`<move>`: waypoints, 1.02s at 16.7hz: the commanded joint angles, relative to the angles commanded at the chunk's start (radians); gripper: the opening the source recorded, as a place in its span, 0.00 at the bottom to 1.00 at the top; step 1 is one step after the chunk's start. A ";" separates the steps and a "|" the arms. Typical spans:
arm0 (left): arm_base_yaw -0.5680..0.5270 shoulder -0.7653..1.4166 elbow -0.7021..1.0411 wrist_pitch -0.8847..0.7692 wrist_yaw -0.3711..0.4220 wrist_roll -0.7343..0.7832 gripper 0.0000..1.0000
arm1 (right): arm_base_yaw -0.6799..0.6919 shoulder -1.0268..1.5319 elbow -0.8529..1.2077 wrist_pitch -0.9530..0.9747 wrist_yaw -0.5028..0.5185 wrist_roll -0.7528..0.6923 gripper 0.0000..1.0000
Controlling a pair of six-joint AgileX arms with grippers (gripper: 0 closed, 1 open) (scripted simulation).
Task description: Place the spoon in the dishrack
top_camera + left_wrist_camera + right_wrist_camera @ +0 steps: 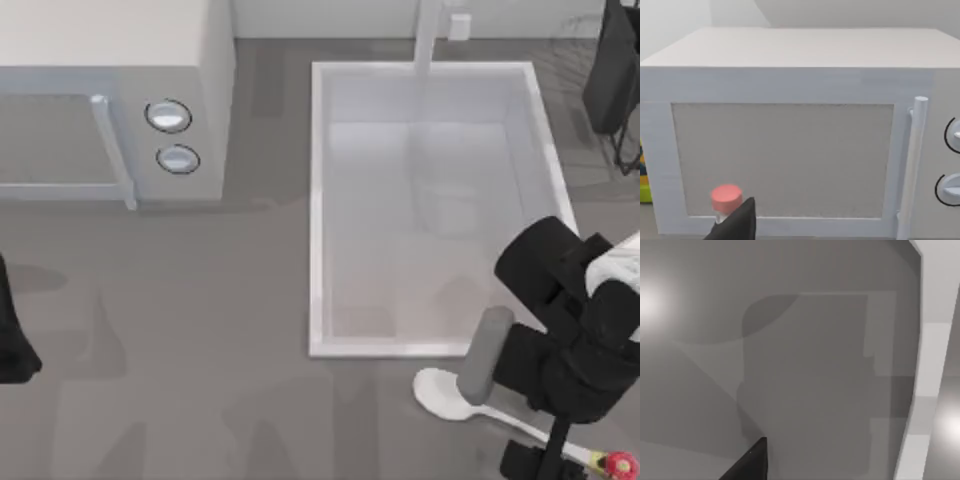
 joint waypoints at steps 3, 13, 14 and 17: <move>0.000 0.000 0.000 0.000 0.000 0.000 1.00 | 0.000 0.000 0.000 0.000 0.000 0.000 0.47; 0.000 0.000 0.000 0.000 0.000 0.000 1.00 | 0.000 0.000 0.000 0.000 0.000 0.000 0.00; 0.000 0.000 0.000 0.000 0.000 0.000 1.00 | 0.000 0.000 0.000 0.000 0.000 0.000 0.00; 0.000 0.000 0.000 0.000 0.000 0.000 1.00 | 0.000 0.000 0.000 0.000 0.000 0.000 0.00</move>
